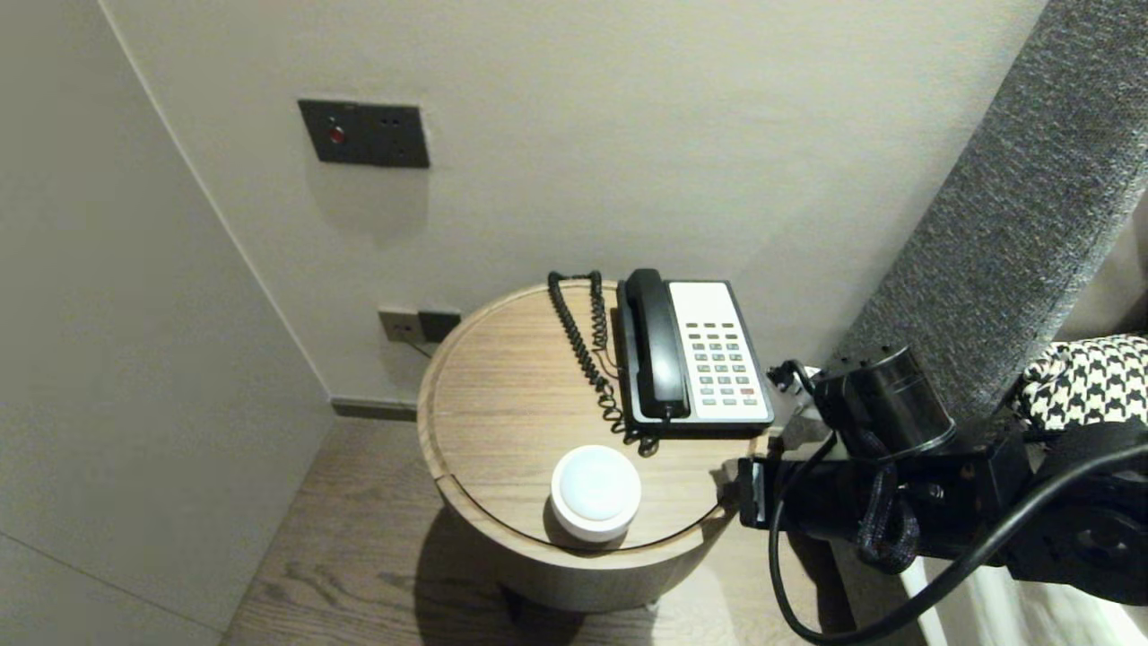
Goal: Open the nightstand drawer
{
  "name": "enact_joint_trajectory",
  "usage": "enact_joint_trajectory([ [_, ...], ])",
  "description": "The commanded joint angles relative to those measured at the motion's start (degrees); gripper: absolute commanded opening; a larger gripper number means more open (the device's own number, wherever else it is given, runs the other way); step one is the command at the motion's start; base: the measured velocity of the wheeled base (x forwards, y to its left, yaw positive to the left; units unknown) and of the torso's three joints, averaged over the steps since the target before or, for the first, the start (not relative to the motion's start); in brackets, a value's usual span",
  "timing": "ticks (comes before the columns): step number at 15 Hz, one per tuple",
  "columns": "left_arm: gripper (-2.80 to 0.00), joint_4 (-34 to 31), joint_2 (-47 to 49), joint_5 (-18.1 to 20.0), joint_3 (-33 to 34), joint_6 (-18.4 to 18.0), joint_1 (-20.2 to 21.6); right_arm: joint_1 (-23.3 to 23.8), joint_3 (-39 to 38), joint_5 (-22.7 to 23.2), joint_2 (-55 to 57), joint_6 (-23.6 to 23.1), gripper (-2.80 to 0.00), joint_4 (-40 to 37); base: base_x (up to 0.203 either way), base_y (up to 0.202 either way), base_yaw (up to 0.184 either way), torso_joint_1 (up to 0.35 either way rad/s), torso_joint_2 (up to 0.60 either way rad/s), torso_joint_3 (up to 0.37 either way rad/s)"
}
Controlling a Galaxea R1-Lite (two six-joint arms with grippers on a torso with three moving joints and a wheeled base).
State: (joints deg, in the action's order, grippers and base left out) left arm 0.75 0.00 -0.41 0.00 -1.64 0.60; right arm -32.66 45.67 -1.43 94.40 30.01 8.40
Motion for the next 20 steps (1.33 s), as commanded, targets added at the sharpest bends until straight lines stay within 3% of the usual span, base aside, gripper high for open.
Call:
enact_joint_trajectory([
  [1, -2.80, 0.0, -0.1, 0.0, 0.0, 0.0, 0.0, 0.1, -0.5, 0.1, 1.0, 0.1, -2.80, 0.0, 0.000, 0.000, 0.000, 0.000, 0.00, 0.000],
  [13, -2.80, 0.0, -0.1, 0.0, 0.0, 0.0, 0.0, -1.2, -6.7, 1.2, -2.7, 0.1, -2.80, -0.1, 0.000, 0.000, 0.000, 0.000, 0.00, 0.000],
  [20, -2.80, 0.0, -0.1, 0.0, 0.0, 0.0, 0.0, -5.6, -13.6, 1.3, -8.7, 0.4, -2.80, -0.1, 0.000, 0.000, 0.000, 0.000, 0.00, 0.000],
])
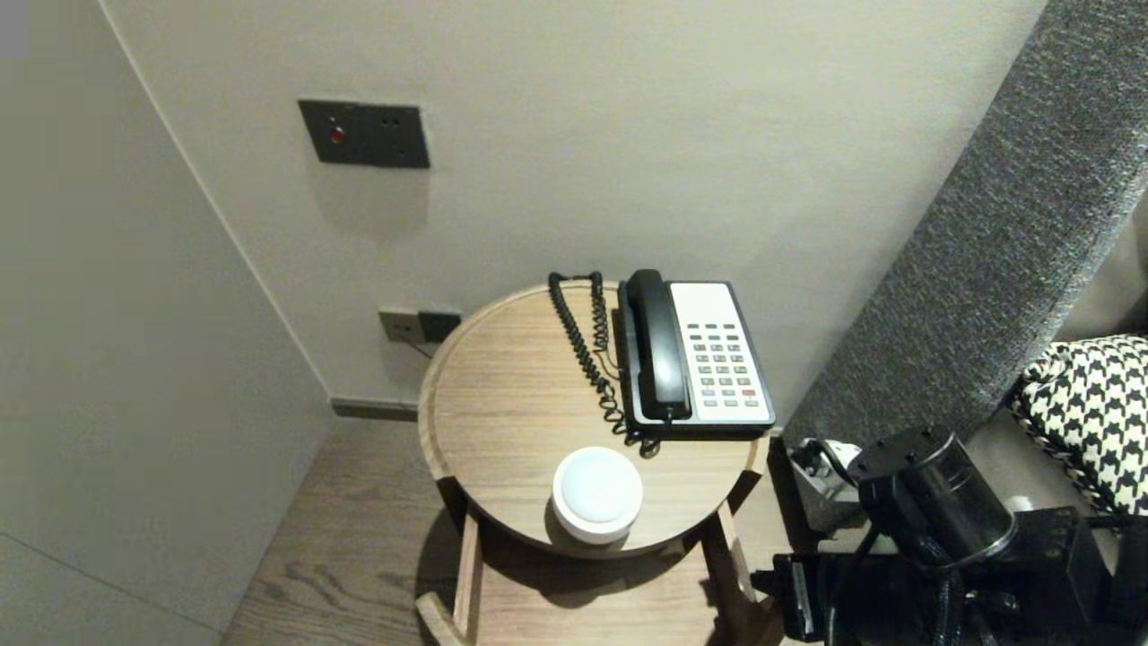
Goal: Open the nightstand drawer
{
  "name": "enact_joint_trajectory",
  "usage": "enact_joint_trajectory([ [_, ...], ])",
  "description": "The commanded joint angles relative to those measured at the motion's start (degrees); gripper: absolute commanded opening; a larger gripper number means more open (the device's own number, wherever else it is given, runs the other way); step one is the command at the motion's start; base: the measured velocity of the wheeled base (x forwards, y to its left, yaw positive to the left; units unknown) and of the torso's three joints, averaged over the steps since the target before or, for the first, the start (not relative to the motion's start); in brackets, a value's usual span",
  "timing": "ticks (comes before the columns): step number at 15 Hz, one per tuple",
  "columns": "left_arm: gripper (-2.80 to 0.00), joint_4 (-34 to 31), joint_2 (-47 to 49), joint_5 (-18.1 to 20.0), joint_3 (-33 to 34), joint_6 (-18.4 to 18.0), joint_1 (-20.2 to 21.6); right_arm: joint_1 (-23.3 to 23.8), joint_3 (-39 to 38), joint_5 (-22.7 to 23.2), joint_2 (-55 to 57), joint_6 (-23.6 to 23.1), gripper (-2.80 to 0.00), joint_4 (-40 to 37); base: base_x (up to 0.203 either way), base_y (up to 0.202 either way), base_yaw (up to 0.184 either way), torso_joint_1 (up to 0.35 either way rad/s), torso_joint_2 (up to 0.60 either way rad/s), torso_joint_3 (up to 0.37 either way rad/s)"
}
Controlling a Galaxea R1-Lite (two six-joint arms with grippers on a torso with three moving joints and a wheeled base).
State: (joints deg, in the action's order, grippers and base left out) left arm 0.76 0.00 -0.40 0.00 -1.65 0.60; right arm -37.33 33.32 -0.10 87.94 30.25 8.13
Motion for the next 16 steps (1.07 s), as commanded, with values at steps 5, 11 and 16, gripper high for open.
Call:
enact_joint_trajectory([
  [5, -2.80, 0.0, -0.1, 0.0, 0.0, 0.0, 0.0, -5.1, -5.2, 0.0, -4.7, 0.2, -2.80, 0.0, 0.000, 0.000, 0.000, 0.000, 0.00, 0.000],
  [11, -2.80, 0.0, -0.1, 0.0, 0.0, 0.0, 0.0, -8.6, -9.7, 0.0, -8.7, 0.0, -2.80, -0.2, 0.000, 0.000, 0.000, 0.000, 0.00, 0.000],
  [16, -2.80, 0.0, -0.1, 0.0, 0.1, 0.0, 0.0, -10.9, -12.2, 0.3, -10.7, 0.1, -2.80, -0.4, 0.000, 0.000, 0.000, 0.000, 0.00, 0.000],
])
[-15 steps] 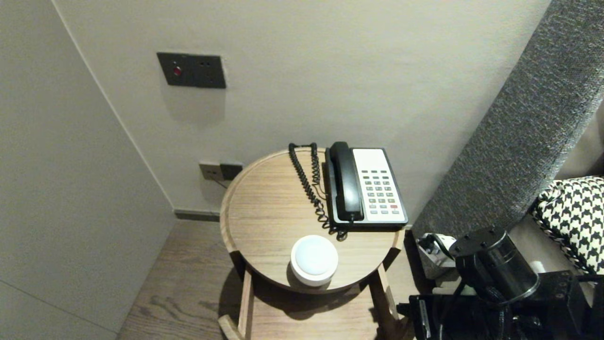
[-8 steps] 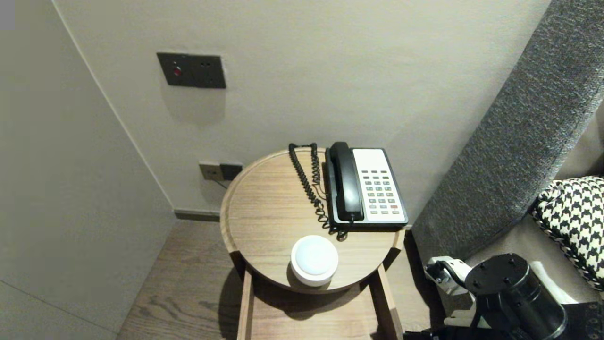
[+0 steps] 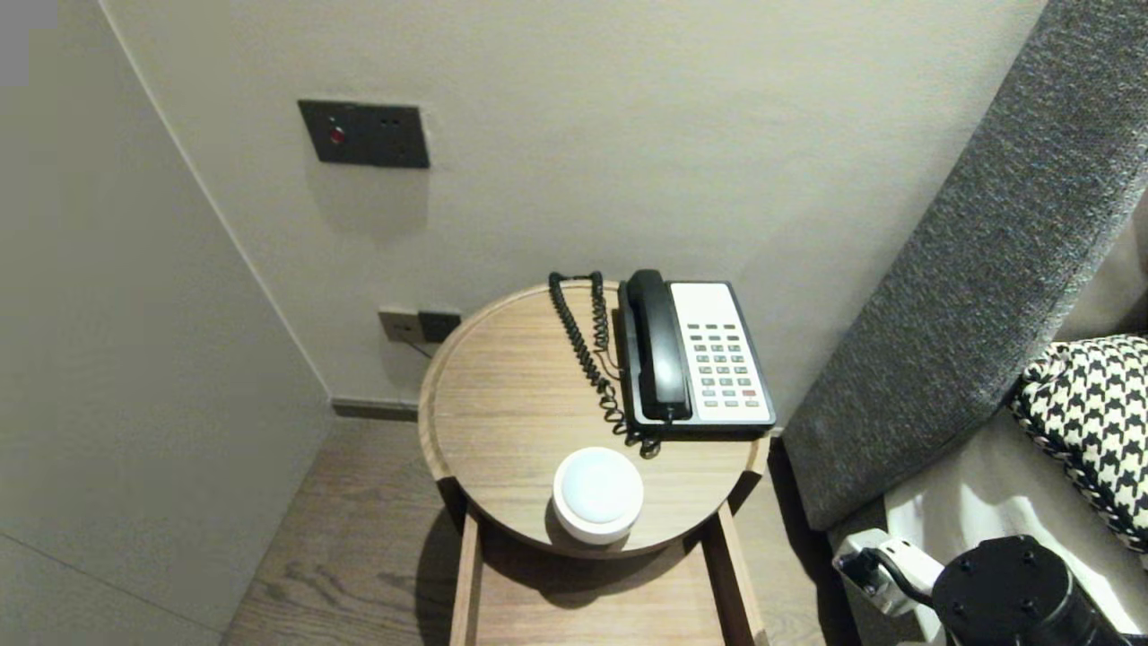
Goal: Open the nightstand drawer, then put the remote controls on the table in the drawer one by one
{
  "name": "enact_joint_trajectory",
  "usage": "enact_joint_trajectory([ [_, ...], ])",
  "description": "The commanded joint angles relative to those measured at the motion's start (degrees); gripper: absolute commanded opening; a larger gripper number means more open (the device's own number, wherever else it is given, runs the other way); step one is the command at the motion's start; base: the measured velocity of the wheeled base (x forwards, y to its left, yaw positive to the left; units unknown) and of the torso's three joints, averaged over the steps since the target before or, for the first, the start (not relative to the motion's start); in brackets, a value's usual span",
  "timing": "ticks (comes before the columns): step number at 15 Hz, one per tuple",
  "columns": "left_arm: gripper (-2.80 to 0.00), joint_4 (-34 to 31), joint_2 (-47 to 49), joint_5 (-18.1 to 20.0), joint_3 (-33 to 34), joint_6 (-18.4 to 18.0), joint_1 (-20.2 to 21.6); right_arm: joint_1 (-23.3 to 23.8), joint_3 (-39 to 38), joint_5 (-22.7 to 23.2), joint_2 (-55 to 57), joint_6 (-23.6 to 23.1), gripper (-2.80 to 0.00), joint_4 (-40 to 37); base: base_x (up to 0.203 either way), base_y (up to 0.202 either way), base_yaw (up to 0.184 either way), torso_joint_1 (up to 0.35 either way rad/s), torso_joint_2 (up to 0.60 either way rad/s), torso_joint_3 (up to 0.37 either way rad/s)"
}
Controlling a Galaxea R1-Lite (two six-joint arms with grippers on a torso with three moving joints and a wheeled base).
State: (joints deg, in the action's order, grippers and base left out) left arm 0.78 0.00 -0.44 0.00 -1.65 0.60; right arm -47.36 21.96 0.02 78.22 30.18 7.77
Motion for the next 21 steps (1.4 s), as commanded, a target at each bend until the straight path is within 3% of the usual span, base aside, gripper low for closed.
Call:
enact_joint_trajectory([
  [1, -2.80, 0.0, -0.1, 0.0, 0.1, 0.0, 0.0, -1.4, -1.6, 0.2, -1.5, 0.2, -2.80, 0.0, 0.000, 0.000, 0.000, 0.000, 0.00, 0.000],
  [7, -2.80, 0.0, -0.1, 0.0, 0.1, 0.0, 0.0, -1.5, -2.7, 0.8, -3.7, 0.2, -2.80, -0.2, 0.000, 0.000, 0.000, 0.000, 0.00, 0.000],
  [11, -2.80, 0.0, -0.1, 0.0, 0.0, 0.0, 0.0, 1.7, 2.5, 0.3, -4.6, 0.6, -2.80, -2.3, 0.000, 0.000, 0.000, 0.000, 0.00, 0.000],
  [18, -2.80, 0.0, -0.1, 0.0, 0.0, 0.0, 0.0, 12.6, 38.6, 0.5, -2.0, 0.4, -2.80, -37.4, 0.000, 0.000, 0.000, 0.000, 0.00, 0.000],
  [21, -2.80, 0.0, -0.1, 0.0, 0.0, 0.0, 0.0, 14.5, 51.1, 0.5, 6.3, 0.0, -2.80, -44.1, 0.000, 0.000, 0.000, 0.000, 0.00, 0.000],
])
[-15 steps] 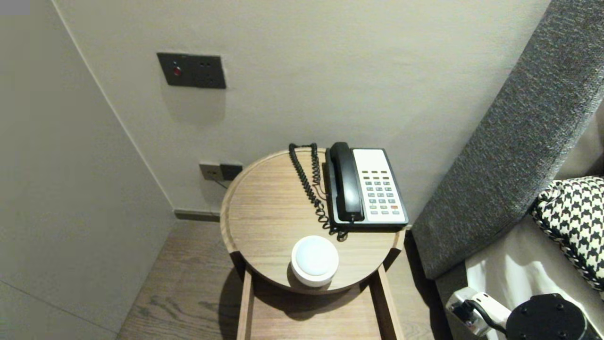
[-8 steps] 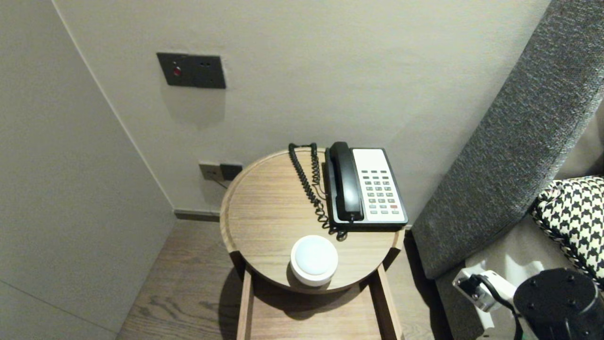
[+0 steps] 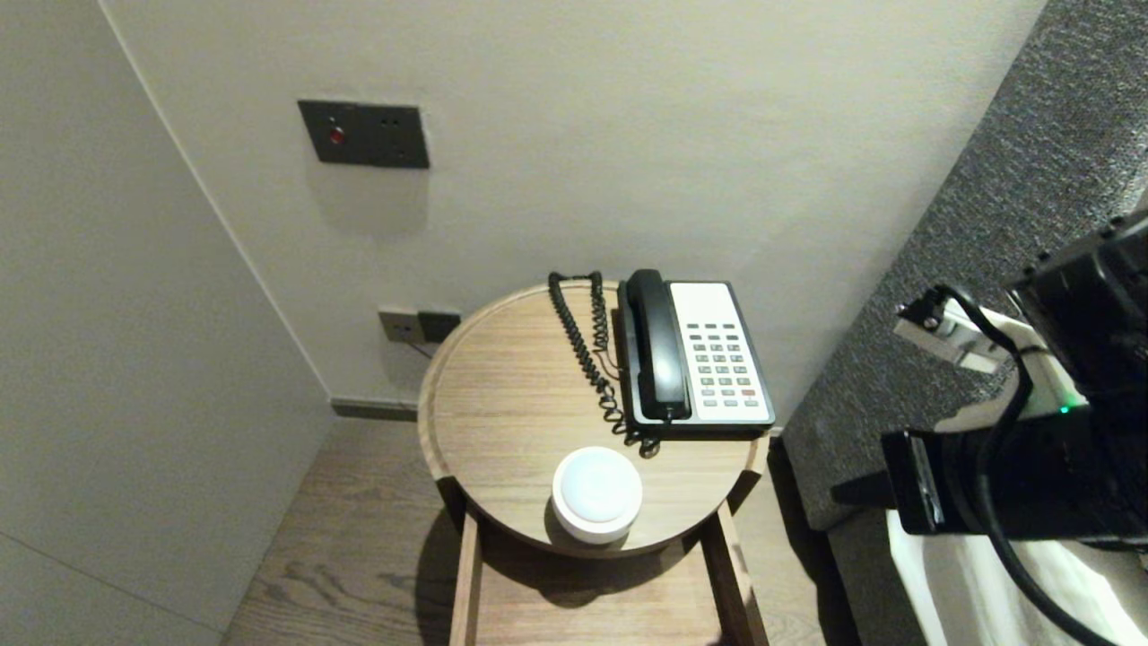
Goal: Put the remote controls on the table in the drawer one by one
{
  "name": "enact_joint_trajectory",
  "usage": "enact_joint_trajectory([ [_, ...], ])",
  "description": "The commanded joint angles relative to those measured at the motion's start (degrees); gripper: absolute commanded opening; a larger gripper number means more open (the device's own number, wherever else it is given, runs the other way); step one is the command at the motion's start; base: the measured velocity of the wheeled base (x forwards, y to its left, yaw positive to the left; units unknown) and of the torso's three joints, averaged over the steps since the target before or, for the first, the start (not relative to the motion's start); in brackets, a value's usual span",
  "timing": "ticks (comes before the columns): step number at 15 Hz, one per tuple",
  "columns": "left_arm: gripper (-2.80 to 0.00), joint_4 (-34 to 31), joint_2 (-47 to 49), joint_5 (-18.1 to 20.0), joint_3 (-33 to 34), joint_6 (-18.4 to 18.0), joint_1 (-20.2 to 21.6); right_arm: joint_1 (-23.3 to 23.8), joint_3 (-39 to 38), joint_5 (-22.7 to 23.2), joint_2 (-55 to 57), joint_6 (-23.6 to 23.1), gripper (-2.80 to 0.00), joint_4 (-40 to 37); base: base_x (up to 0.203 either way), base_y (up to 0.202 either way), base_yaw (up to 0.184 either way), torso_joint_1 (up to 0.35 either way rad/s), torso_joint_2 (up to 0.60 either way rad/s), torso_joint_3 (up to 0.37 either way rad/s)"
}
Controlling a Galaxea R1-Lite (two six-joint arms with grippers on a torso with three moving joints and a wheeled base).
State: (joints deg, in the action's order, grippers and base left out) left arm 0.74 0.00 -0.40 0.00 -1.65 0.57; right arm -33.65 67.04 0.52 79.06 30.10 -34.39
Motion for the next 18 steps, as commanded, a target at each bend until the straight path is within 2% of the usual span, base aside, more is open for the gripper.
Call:
enact_joint_trajectory([
  [1, -2.80, 0.0, -0.1, 0.0, 0.1, 0.0, 0.0, 0.7, 9.0, 0.0, 7.2, -0.1, -2.80, -2.6, 0.000, 0.000, 0.000, 0.000, 0.00, 0.000],
  [3, -2.80, 0.0, -0.1, 0.0, 0.0, 0.0, 0.0, 0.0, 15.1, 0.0, 11.9, -0.7, -2.80, -3.3, 0.000, 0.000, 0.000, 0.000, 0.00, 0.000],
  [6, -2.80, 0.0, -0.1, 0.0, 0.0, 0.0, 0.0, -4.8, 21.4, 0.0, 16.1, -3.3, -2.80, -6.4, 0.000, 0.000, 0.000, 0.000, 0.00, 0.000],
  [10, -2.80, 0.0, -0.1, 0.0, 0.0, 0.0, 0.0, -9.9, 27.0, -0.1, 19.1, -3.6, -2.80, -8.6, 0.000, 0.000, 0.000, 0.000, 0.00, 0.000],
  [13, -2.80, 0.0, -0.2, 0.0, 0.0, 0.0, 0.0, -12.9, 32.1, -0.3, 21.3, -3.7, -2.80, -14.1, 0.000, 0.000, 0.000, 0.000, 0.00, 0.000],
  [14, -2.80, 0.0, -0.1, 0.0, 0.1, 0.0, 0.0, -13.9, 33.3, -0.5, 22.4, -3.6, -0.38, -15.4, 0.000, 0.000, 0.000, 0.000, 0.00, 0.000],
  [15, -2.80, 0.0, -0.1, 0.0, 0.0, 0.0, 0.0, -14.6, 33.8, -0.9, 23.1, -3.6, 0.00, -15.8, 0.000, 0.000, 0.000, 0.000, 0.00, 0.000],
  [18, -2.80, 0.0, -0.1, 0.0, 0.0, 0.0, 0.0, -15.8, 34.9, -2.3, 25.7, -3.6, 0.00, -15.9, 0.000, 0.000, 0.000, 0.000, 0.00, 0.000],
])
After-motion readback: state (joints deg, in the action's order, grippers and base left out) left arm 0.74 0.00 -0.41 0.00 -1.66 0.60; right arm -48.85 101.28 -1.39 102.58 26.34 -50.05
